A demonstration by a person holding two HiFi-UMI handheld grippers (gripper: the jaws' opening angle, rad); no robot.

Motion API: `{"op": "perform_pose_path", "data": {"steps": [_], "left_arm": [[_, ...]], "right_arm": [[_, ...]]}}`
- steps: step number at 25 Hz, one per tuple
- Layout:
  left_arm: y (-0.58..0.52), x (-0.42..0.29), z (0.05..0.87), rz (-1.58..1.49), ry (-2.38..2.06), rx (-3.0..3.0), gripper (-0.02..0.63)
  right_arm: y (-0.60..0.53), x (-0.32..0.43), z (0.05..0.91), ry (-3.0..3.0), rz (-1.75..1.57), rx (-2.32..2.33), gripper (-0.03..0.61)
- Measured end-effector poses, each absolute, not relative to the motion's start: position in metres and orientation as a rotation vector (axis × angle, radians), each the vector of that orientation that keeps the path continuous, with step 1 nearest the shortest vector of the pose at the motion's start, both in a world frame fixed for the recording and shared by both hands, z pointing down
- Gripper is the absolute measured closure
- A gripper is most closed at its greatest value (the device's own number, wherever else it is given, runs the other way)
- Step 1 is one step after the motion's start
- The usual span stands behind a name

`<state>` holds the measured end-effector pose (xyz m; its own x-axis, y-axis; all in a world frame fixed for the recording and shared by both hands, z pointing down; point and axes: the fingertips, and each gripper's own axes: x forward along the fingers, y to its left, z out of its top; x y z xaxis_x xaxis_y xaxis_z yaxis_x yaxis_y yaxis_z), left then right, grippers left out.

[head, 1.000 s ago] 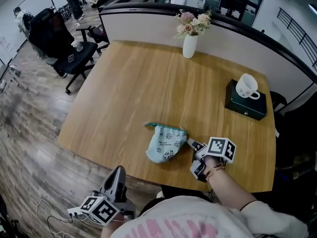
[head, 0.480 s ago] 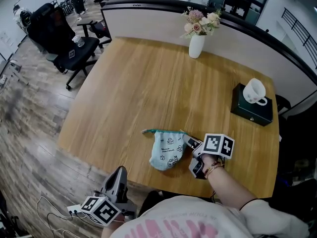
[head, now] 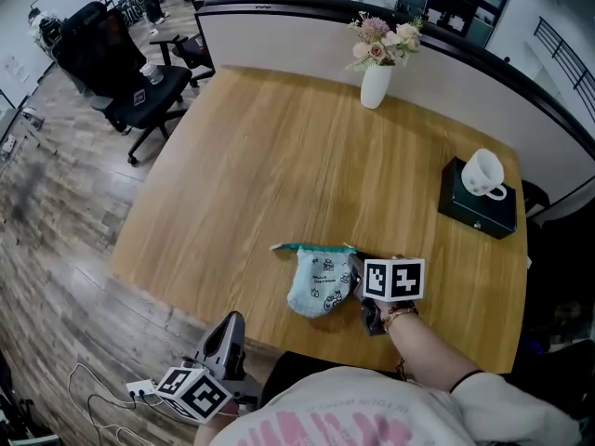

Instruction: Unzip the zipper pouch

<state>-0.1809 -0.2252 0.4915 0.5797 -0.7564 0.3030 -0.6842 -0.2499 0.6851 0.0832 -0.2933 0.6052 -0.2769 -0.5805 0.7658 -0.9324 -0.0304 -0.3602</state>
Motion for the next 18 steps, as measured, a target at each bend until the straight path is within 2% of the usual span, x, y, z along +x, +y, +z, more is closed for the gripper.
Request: {"op": "perform_pose_path", "data": {"steps": [9, 18], "left_arm": [[-0.214, -0.179, 0.481, -0.135, -1.163, 2.015, 0.612], [-0.197, -0.163, 0.449, -0.171, -1.100, 2.137, 0.612]], "right_arm": [[-0.303, 0.062, 0.559, -2.202, 0.939, 1.411, 0.561], [-0.290, 0.051, 0.486, -2.401, 0.774, 1.380, 0.565]]}}
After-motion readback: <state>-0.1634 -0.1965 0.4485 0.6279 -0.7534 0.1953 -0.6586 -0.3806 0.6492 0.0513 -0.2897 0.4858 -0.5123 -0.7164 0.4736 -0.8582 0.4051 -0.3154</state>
